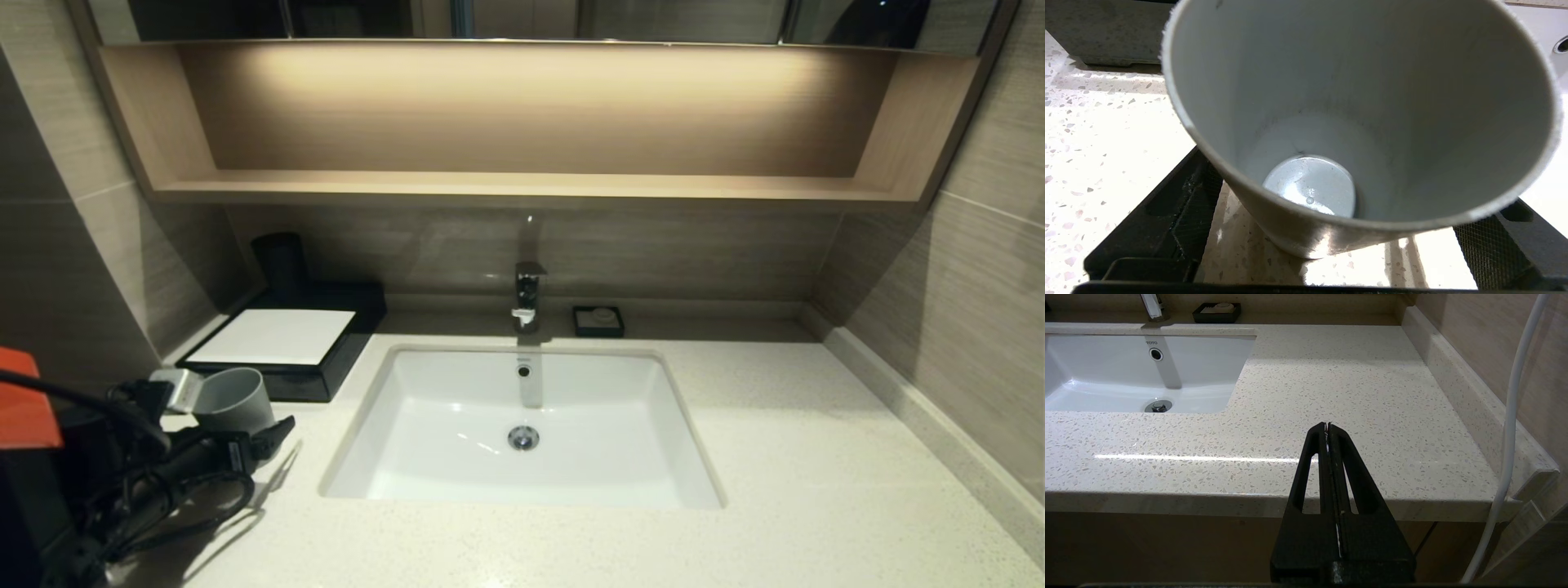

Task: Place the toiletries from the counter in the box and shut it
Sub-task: Pick up the cup

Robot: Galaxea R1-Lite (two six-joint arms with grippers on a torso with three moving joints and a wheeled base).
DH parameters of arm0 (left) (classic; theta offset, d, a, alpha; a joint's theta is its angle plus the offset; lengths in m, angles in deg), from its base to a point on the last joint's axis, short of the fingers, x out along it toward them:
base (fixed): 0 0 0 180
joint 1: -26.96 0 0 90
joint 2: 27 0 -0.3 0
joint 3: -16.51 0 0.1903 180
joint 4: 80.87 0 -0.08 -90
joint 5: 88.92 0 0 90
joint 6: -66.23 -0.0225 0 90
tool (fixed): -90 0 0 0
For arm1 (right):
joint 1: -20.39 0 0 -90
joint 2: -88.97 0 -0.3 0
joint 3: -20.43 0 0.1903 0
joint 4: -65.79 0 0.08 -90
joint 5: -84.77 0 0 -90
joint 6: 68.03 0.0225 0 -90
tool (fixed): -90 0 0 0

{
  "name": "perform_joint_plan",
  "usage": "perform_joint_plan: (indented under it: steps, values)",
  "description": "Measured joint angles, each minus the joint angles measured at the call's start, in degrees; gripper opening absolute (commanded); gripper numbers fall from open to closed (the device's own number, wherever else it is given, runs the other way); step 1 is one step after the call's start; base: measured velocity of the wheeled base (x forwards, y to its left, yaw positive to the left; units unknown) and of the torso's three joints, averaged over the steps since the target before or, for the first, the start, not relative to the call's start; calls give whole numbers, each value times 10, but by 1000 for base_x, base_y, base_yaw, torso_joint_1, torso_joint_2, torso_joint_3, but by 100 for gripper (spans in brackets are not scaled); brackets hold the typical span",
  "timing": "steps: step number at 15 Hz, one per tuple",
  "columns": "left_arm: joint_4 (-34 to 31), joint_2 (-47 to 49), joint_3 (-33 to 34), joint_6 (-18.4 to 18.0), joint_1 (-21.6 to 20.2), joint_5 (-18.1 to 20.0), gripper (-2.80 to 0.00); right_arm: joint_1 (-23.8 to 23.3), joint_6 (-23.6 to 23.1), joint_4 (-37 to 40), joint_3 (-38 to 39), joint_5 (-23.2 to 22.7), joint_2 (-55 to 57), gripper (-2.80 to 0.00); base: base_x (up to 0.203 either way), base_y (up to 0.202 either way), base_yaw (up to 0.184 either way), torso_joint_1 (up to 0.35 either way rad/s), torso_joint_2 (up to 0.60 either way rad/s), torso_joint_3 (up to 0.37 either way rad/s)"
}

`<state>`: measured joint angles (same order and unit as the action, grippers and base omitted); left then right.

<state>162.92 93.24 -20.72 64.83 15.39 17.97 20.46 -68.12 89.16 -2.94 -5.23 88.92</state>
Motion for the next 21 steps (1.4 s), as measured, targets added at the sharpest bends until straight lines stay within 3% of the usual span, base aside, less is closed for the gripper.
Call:
perform_joint_plan:
  steps: [6,7,21]
  values:
    - [0,0,1,0,0,0,0,0,0,0,0,0,0,-280,0,0,0,0,0,0]
    - [0,0,1,0,0,0,-280,0,0,0,0,0,0,-280,0,0,0,0,0,0]
    - [-1,-1,0,0,-1,-1,-280,0,0,0,0,0,0,-280,0,0,0,0,0,0]
